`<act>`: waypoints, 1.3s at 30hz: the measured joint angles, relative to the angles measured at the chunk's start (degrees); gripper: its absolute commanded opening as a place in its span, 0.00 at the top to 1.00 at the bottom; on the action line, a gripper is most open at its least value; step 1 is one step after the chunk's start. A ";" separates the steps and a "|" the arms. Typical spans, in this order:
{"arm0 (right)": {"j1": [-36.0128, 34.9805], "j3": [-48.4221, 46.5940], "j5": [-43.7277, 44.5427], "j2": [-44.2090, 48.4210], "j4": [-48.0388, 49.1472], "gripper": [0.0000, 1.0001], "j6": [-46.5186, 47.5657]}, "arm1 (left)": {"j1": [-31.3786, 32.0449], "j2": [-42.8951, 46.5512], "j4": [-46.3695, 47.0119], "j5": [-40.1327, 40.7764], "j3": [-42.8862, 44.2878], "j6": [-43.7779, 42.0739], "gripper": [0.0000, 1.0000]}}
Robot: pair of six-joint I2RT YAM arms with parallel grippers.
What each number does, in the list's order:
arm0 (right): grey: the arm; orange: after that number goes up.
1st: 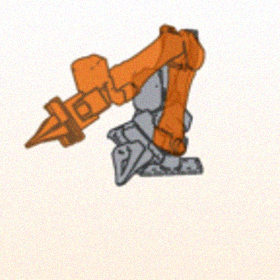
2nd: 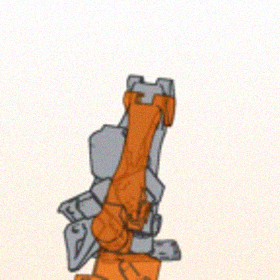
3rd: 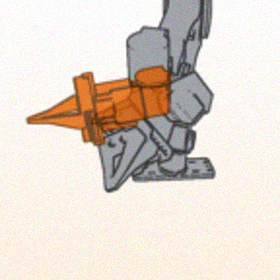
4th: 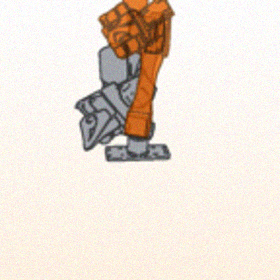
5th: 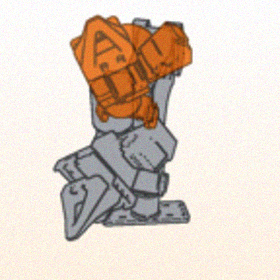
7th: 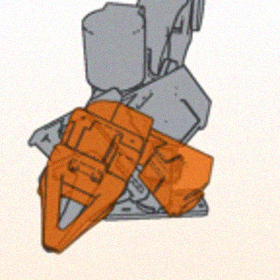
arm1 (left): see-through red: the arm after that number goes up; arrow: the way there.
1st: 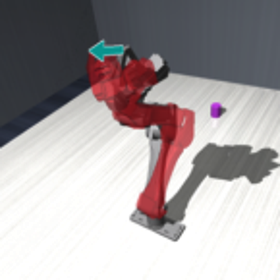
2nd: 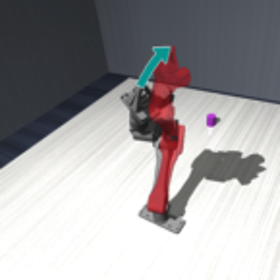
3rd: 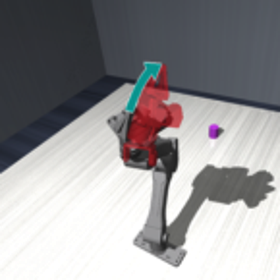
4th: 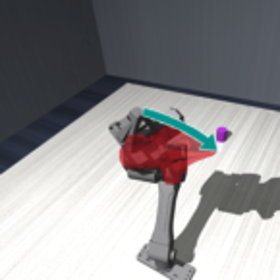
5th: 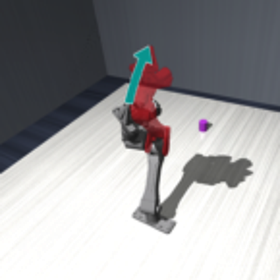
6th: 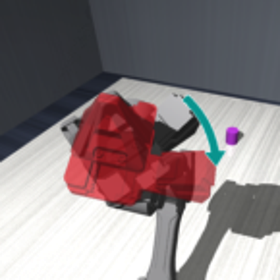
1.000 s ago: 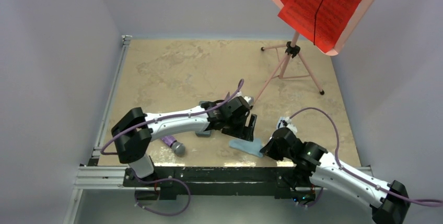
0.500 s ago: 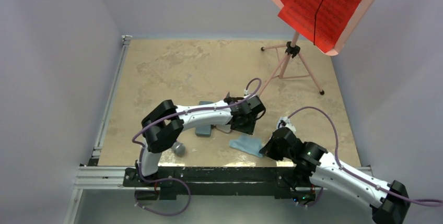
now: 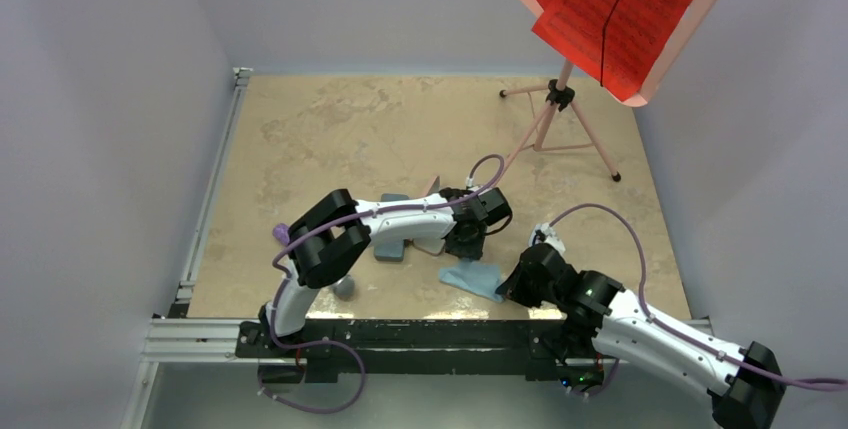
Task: Organize the sunglasses
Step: Pick up the glasses cleaning cloth from the corner of the board, then fold the glasses cleaning cloth at the center of the board.
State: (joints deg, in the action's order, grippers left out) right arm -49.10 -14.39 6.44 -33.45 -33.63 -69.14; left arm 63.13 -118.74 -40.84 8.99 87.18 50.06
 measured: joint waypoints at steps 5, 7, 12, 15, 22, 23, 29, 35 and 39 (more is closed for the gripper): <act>0.00 0.00 0.00 -0.02 0.52 1.00 0.17 | 0.00 -0.09 0.13 -0.94 -0.02 1.11 0.73; 0.00 0.00 0.00 -0.28 0.83 1.00 0.17 | 0.02 -0.20 0.33 -1.18 -0.02 1.49 0.78; 0.00 0.00 -0.02 -1.07 1.29 1.00 0.20 | 0.20 -0.66 -0.09 -1.18 0.59 2.03 0.94; 0.00 0.00 -0.07 -1.22 1.66 1.00 0.20 | 0.39 -0.85 -0.22 -1.07 0.81 2.67 1.00; 0.00 -0.17 0.02 -1.68 1.62 1.00 0.90 | 0.48 -0.61 -0.52 -0.52 0.81 2.89 1.00; 0.00 -0.48 0.04 -1.90 1.44 1.00 1.11 | 0.52 -0.44 -0.83 -0.17 0.79 2.89 1.00; 0.00 -2.99 0.33 -3.41 1.44 1.00 2.36 | 0.66 5.18 0.09 0.28 -2.80 2.84 1.00; 0.00 -4.90 0.33 -6.29 1.57 1.00 3.41 | 0.66 9.94 1.44 0.04 -5.35 2.80 1.00; 0.00 -5.35 0.28 -7.48 1.68 1.00 3.78 | 0.66 9.88 1.49 0.00 -5.35 2.73 1.00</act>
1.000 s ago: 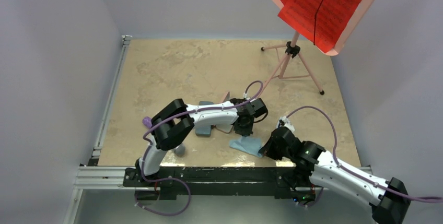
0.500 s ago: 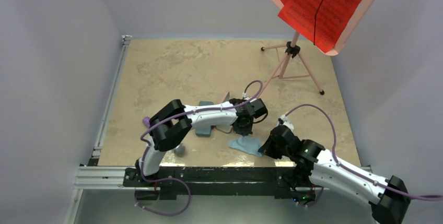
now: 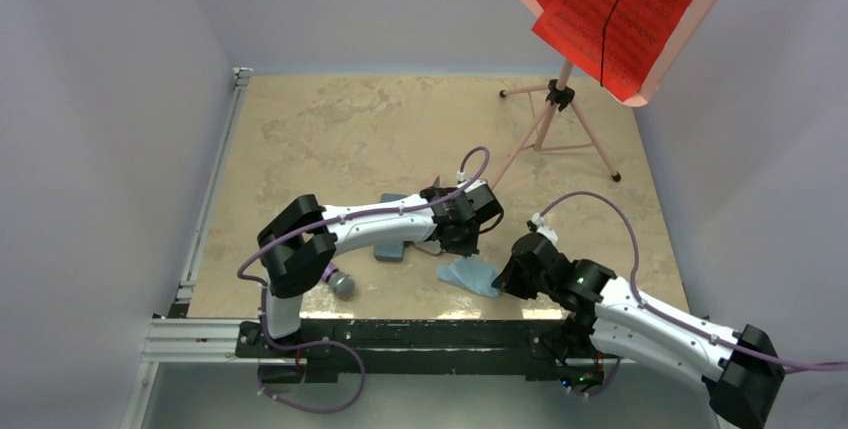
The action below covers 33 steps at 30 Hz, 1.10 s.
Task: Organize the sunglasses
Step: Fold the glasses cleaning cloth at the center of the board.
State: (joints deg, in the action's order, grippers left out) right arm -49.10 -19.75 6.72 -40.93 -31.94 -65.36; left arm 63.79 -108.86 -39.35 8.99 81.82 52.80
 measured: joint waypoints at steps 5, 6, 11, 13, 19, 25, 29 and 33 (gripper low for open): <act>0.00 -0.83 0.35 -1.09 -0.22 1.00 0.59 | 0.00 0.61 0.52 0.46 -2.08 0.20 1.00; 0.00 -1.20 0.57 -1.31 -0.28 1.00 0.81 | 0.00 0.98 0.44 0.66 -2.80 0.24 1.00; 0.00 -4.04 1.79 -3.76 -0.55 1.00 2.08 | 0.00 4.74 -0.15 1.70 -6.86 1.70 1.00; 0.00 -4.74 1.77 -4.76 -0.48 1.00 2.71 | 0.00 6.19 -0.15 1.92 -7.98 2.23 1.00; 0.00 -6.14 2.16 -8.83 -0.35 1.00 4.72 | 0.00 9.11 -0.13 2.56 -10.32 3.82 1.00; 0.00 -8.66 3.17 -13.77 -0.28 1.00 6.49 | 0.00 9.09 -0.09 2.95 -10.60 4.72 1.00; 0.00 -9.90 4.15 -16.15 -0.24 1.00 7.10 | 0.00 7.96 -0.52 3.98 -10.16 4.79 1.00; 0.04 -10.60 4.83 -17.81 -0.17 1.00 7.63 | 0.00 5.53 -1.09 4.96 -9.05 4.90 1.00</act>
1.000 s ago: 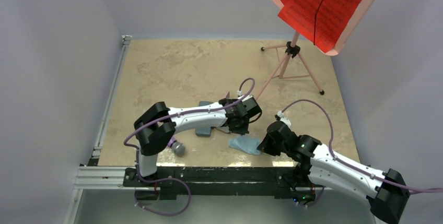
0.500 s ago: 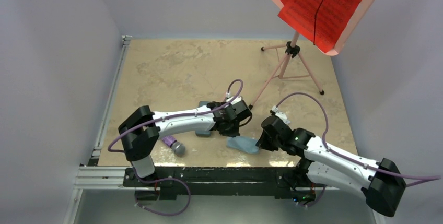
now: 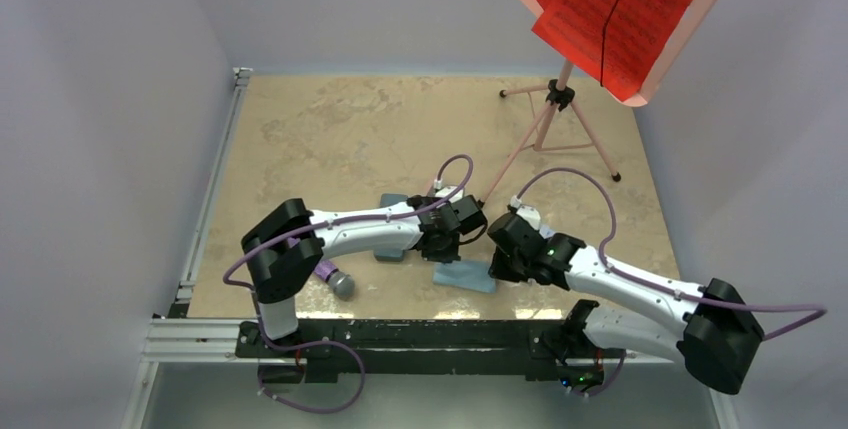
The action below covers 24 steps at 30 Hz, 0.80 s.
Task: Organize the sunglasses
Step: Fold the glasses cleaning cloth at the center of the board.
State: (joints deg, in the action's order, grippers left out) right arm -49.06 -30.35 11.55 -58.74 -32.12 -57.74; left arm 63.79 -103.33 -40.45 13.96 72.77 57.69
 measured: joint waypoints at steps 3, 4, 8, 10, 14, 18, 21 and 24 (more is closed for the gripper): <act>0.00 -0.68 0.59 -1.68 0.04 1.00 0.22 | 0.00 -1.33 -0.44 0.26 0.52 0.04 1.00; 0.00 -0.81 0.63 -2.08 0.04 1.00 0.22 | 0.00 -1.51 -0.61 0.31 0.63 0.04 1.00; 0.04 -0.94 0.96 -4.00 0.02 1.00 0.20 | 0.00 -1.99 -1.05 0.61 1.29 0.02 1.00; 0.07 -0.98 0.96 -5.16 0.02 1.00 0.09 | 0.00 -2.29 -1.11 0.66 1.73 0.00 1.00; 0.17 -0.98 1.07 -6.60 0.09 1.00 -0.37 | -0.02 -3.23 -1.18 0.74 2.38 0.00 0.99; 0.39 -0.98 1.68 -7.76 0.35 1.00 -0.50 | -0.35 -4.15 -1.27 0.87 2.82 0.02 0.99; 0.39 -1.01 2.25 -8.83 0.76 1.00 -0.50 | -0.68 -4.85 -1.68 1.07 3.65 0.04 0.99; 0.39 -1.03 2.32 -9.75 1.46 1.00 -0.48 | -0.92 -5.22 -2.19 1.40 4.24 0.26 0.99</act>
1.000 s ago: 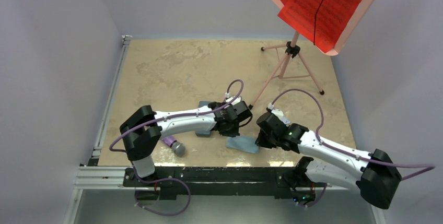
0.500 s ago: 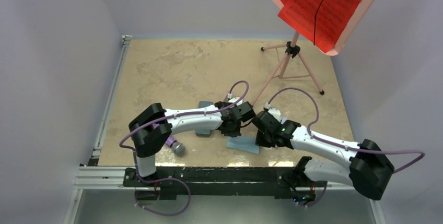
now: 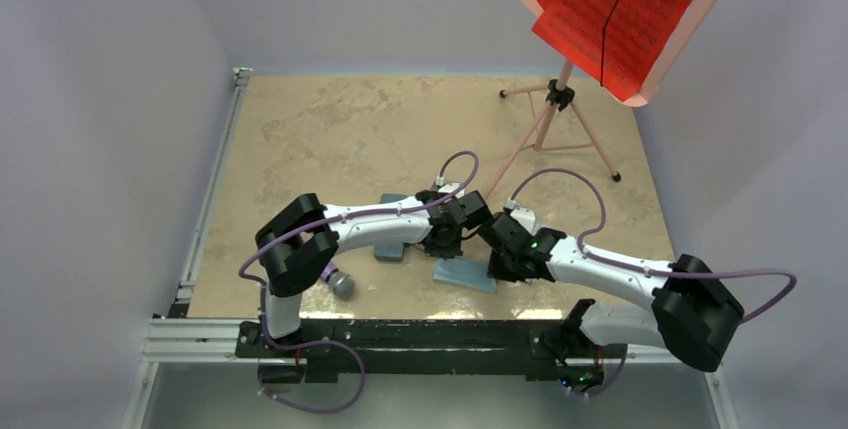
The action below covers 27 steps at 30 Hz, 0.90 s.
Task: Organize the sunglasses
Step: Fold the glasses cleaning cloth at the center of the board.
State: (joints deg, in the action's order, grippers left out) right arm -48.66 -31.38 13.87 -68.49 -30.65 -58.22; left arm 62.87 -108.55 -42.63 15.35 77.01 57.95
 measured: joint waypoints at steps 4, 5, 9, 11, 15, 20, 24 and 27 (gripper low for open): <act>0.00 -0.02 -0.04 -0.48 0.61 1.00 0.00 | -0.15 0.00 -0.50 0.48 0.02 0.22 0.99; 0.00 -0.04 -0.02 -0.48 0.68 1.00 0.00 | -0.17 0.02 -0.50 0.57 0.02 0.31 0.98; 0.00 -0.37 -0.02 -0.50 0.13 0.88 -0.07 | -0.22 0.07 -0.50 0.72 0.00 0.83 0.82; 0.00 -0.87 0.04 -0.50 -1.14 0.73 -0.09 | -0.24 0.15 -0.66 0.94 0.00 0.94 0.75; 0.00 -1.97 0.15 -0.50 -3.91 0.58 -0.17 | -0.31 0.48 -1.18 1.01 0.00 1.01 0.66; -0.02 -3.17 0.07 -0.33 -4.52 0.51 -0.11 | -0.33 2.47 -0.92 0.48 -0.94 0.90 0.51; -0.02 -3.76 0.13 1.44 -4.79 0.35 -0.74 | 0.42 5.97 0.46 -1.03 -3.61 0.83 0.39; -0.02 -3.76 0.13 4.20 -5.35 0.24 -1.44 | 1.09 9.29 1.97 -2.19 -6.91 1.11 0.34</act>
State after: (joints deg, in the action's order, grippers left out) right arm -48.69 -35.14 14.00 -64.29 -36.01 -59.66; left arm 63.96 -99.26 -40.66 13.17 70.11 59.07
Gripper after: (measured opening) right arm 0.646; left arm 0.609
